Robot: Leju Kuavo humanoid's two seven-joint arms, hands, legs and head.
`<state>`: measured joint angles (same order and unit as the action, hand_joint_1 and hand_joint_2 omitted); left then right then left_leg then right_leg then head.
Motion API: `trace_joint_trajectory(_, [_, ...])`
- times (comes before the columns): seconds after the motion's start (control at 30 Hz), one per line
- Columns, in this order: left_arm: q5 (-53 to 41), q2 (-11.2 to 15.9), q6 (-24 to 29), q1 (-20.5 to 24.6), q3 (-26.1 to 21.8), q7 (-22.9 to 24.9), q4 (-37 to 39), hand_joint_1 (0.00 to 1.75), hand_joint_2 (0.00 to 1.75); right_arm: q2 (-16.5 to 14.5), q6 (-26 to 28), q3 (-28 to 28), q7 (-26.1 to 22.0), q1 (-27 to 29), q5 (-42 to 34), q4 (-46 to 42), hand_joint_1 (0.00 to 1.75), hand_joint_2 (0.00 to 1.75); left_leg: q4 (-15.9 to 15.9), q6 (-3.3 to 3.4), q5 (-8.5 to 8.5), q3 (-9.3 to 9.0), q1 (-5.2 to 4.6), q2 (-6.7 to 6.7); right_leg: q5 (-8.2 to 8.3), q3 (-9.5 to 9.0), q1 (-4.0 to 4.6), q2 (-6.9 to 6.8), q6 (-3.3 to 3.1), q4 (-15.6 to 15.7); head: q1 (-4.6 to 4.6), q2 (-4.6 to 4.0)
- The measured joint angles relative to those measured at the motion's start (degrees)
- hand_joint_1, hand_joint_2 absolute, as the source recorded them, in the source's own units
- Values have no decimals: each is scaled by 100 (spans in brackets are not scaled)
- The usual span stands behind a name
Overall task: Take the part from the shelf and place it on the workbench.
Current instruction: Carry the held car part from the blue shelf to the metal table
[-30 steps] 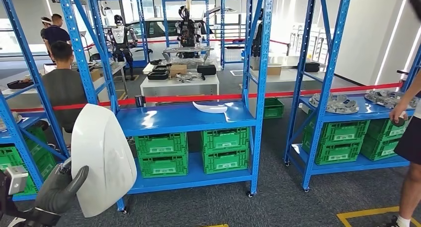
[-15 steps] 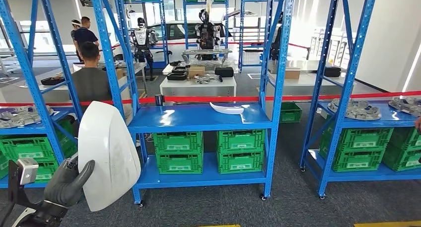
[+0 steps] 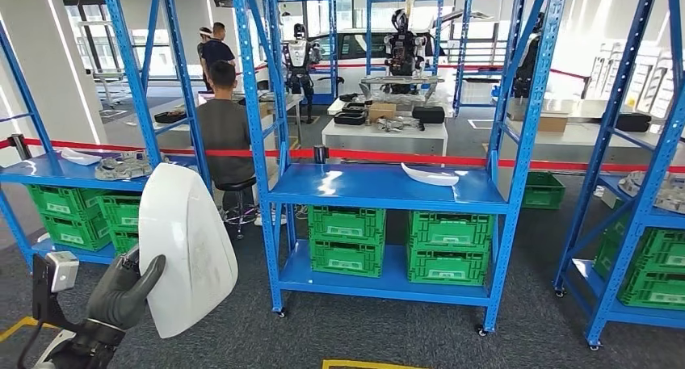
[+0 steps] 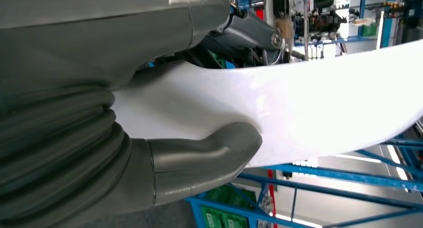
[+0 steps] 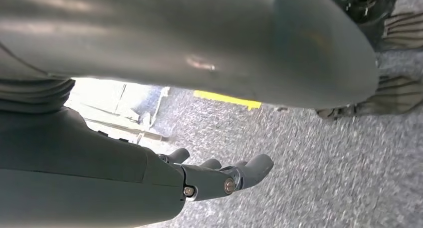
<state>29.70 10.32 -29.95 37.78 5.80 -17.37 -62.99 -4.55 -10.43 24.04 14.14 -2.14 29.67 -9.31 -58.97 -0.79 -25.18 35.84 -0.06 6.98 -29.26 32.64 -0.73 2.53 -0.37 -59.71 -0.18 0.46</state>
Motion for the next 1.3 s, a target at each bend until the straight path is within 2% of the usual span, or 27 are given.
trace_joint_trajectory(0.03, [0,6,1,-3,1,-2,4,175,175,-3,0,0,8,-10,0,0,0,0,1,-35,7,23,6,1,23,-1,-1,-65,-40,21,-1,0])
trace_joint_trajectory(0.1, [0,21,6,10,2,-4,10,175,175,-9,0,0,18,-25,-7,0,0,0,-222,-94,-141,156,-7,-225,72,-5,-14,-193,-121,73,-20,0])
trace_joint_trajectory(0.17, [1,18,13,20,3,-3,20,175,175,-10,0,-1,18,-12,-17,0,0,0,-867,-143,-494,448,-1,-542,86,1,-5,-321,-156,90,-40,0])
trace_joint_trajectory(0.23, [-1,5,17,2,5,2,43,175,175,-8,-1,-1,18,4,-26,0,0,0,-1495,-183,-737,711,27,-644,85,14,6,-466,-162,84,-42,0])
trace_joint_trajectory(0.27, [-5,2,19,-9,5,5,56,175,175,-7,-1,-1,18,7,-30,0,0,0,-1558,-192,-720,716,40,-661,83,19,9,-539,-162,80,-44,0])
trace_joint_trajectory(0.3, [-12,1,20,-14,5,6,64,175,175,-6,-2,0,18,5,-33,0,0,0,-1391,-193,-608,603,48,-686,81,20,12,-612,-159,75,-45,0])
trace_joint_trajectory(0.33, [-18,1,20,-13,6,6,66,175,175,-7,-4,0,18,3,-34,0,0,0,-1030,-186,-433,386,51,-743,76,16,13,-682,-152,71,-46,0])
trace_joint_trajectory(0.4, [-26,1,17,1,5,7,58,175,175,-7,-9,0,18,-3,-36,0,0,0,-249,-131,-203,-46,13,-1019,60,2,30,-806,-120,63,-46,0])
trace_joint_trajectory(0.47, [-27,1,13,18,5,15,52,175,175,-6,-16,0,17,-8,-36,0,0,0,48,-53,-164,-189,-40,-1151,55,-9,50,-915,-64,66,-42,0])
trace_joint_trajectory(0.53, [-28,9,11,22,5,27,50,175,175,-8,-28,0,17,-11,-34,0,0,0,64,20,-117,-172,-50,-998,52,-15,52,-1032,4,82,-36,0])
trace_joint_trajectory(0.57, [-28,14,11,26,4,28,45,175,175,-8,-33,0,18,-16,-33,0,0,0,85,53,-92,-169,-40,-927,22,-9,41,-982,38,59,-34,0])
trace_joint_trajectory(0.63, [-27,18,10,42,3,29,38,175,175,-9,-45,0,10,-28,-34,0,0,0,123,113,-46,-168,-8,-791,-189,130,22,-670,84,-256,-22,0])
trace_joint_trajectory(0.67, [-27,16,7,48,3,28,40,175,175,-8,-48,0,3,-26,-35,0,0,0,125,130,-36,-155,-4,-723,-359,276,11,-469,92,-586,-16,0])
trace_joint_trajectory(0.73, [-25,11,-2,33,3,24,54,175,175,-8,-54,3,-2,2,-36,0,0,0,109,153,-24,-122,-8,-563,-622,632,21,-307,86,-1298,-5,0])
trace_joint_trajectory(0.77, [-23,9,-6,19,3,19,61,175,175,-8,-54,4,6,15,-36,0,0,0,95,156,-21,-107,-12,-473,-625,728,25,-284,76,-1464,-4,0])
trace_joint_trajectory(0.8, [-18,9,-8,7,3,11,66,175,175,-8,-54,6,15,20,-36,0,0,0,75,156,-20,-94,-13,-380,-513,712,28,-269,61,-1398,-3,0])
trace_joint_trajectory(0.83, [-10,9,-8,-1,3,2,68,175,175,-8,-55,7,23,17,-36,0,0,0,52,150,-22,-85,-12,-291,-323,589,27,-240,44,-1122,-2,0])
trace_joint_trajectory(0.9, [16,11,-7,1,3,-19,67,175,175,-8,-58,7,21,2,-35,0,0,0,2,116,-26,-57,-8,-134,-26,248,9,-2,16,-397,-1,0])
trace_joint_trajectory(0.97, [54,21,-5,8,3,-36,51,175,175,-8,-72,7,-21,-1,-30,0,0,0,-16,39,-7,-7,9,3,33,86,-2,180,-1,-57,-3,0])
trace_joint_trajectory(1.03, [92,48,-4,4,-1,-49,12,175,175,-9,-89,8,-57,-1,-23,0,0,0,11,-52,41,44,33,138,50,71,10,91,-45,-27,-5,0])
trace_joint_trajectory(1.07, [104,68,-4,-4,-3,-54,-10,175,175,-10,-93,8,-58,-9,-20,0,0,0,4,-82,41,68,34,92,70,62,13,21,-84,-4,-7,0])
trace_joint_trajectory(1.13, [119,101,-1,-9,-7,-60,-56,175,175,-11,-96,9,-66,-18,-20,0,0,0,-261,-132,-128,215,17,-239,111,45,7,-124,-160,51,-26,0])
trace_joint_trajectory(1.17, [121,107,3,-15,-7,-61,-78,175,175,-11,-96,11,-70,-13,-19,0,0,0,-563,-150,-300,349,14,-453,119,44,14,-198,-183,64,-34,0])
trace_joint_trajectory(1.2, [122,105,9,-24,-8,-61,-95,175,175,-10,-96,19,-74,0,-19,0,0,0,-946,-171,-490,524,21,-580,121,48,22,-274,-196,68,-42,0])
trace_joint_trajectory(1.23, [122,101,17,-43,-8,-61,-107,175,175,-10,-96,29,-75,10,-18,0,0,0,-1304,-187,-634,685,32,-630,120,54,28,-356,-203,68,-42,0])
trace_joint_trajectory(1.27, [125,98,30,-67,-8,-57,-115,175,175,-10,-98,39,-75,16,-17,0,0,0,-1523,-195,-693,775,39,-651,117,60,32,-439,-205,66,-43,0])
trace_joint_trajectory(1.3, [133,97,43,-86,-8,-52,-123,175,175,-11,-101,48,-75,16,-12,0,0,0,-1535,-196,-650,759,41,-665,115,64,35,-523,-206,65,-44,0])
